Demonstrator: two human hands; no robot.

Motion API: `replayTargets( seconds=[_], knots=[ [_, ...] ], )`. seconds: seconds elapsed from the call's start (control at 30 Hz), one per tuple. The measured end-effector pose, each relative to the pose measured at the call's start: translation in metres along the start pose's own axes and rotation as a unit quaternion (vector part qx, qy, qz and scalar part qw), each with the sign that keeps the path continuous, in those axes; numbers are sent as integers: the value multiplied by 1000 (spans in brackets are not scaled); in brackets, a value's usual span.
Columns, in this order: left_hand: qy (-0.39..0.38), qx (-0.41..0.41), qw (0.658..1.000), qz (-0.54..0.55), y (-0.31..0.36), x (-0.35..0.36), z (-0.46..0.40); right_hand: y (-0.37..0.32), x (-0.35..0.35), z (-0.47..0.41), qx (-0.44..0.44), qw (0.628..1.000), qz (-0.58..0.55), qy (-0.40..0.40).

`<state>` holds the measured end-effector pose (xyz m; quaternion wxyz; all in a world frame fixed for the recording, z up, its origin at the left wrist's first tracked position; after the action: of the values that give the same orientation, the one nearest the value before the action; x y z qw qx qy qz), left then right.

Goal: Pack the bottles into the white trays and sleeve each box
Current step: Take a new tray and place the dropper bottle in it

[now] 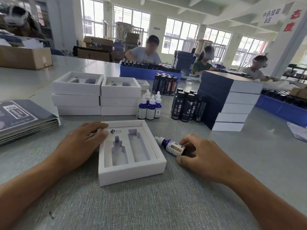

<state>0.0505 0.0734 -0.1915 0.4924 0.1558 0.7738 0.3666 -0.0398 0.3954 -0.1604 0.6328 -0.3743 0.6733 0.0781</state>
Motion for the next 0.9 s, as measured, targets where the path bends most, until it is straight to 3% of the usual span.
replayTargets(
  seconds=[0.23, 0.43, 0.63, 0.9],
  knots=[
    [-4, -11, 999, 39, 1, -2, 0, 3, -4, 1, -19, 999, -8, 27],
    [-29, -17, 999, 8, 13, -3, 11, -23, -17, 11, -59, 981, -29, 184],
    [-44, -8, 999, -3, 19, -2, 14, -83, 2, 22, -158, 982, 11, 107],
    [-55, 7, 998, 2, 11, -1, 10, -97, 7, 12, -171, 983, 34, 51]
  ],
)
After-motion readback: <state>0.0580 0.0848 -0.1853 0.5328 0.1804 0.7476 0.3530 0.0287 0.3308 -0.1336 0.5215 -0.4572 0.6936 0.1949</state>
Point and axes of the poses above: each hand's wrist, its own z-axis away from the middle knuckle, its own x-axis out of the palm, y = z × x, the point moved 1 cm from there along -z, towards the middle knuckle, and after that the axes turned 4 degrees about -x, right-handed, at the moved point
